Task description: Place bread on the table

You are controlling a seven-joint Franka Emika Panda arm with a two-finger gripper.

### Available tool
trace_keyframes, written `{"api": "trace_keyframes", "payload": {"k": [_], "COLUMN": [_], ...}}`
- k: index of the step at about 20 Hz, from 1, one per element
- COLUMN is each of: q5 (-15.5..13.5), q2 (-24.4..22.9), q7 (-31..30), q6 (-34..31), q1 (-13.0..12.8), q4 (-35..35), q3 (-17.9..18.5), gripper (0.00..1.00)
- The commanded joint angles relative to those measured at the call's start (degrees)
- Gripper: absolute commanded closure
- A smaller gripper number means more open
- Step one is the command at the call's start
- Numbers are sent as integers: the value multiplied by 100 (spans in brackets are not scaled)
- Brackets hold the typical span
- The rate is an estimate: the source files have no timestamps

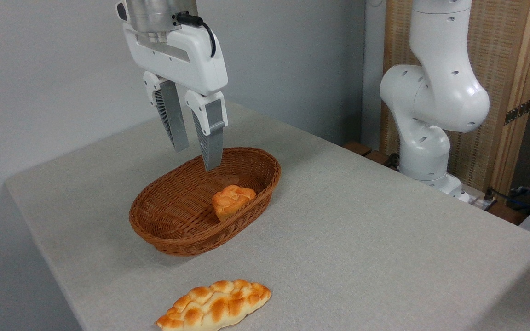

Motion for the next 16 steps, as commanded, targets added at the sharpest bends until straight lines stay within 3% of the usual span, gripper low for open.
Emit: {"api": "trace_keyframes", "payload": {"k": [1,16], "q5": [-103,-93], "q2": [-40,-49], "q7": [98,124], "q6": [-133,-195], "q1": [-9,-44], "q4": [-16,-25], "q3": [87,87], "gripper": [0,0]}}
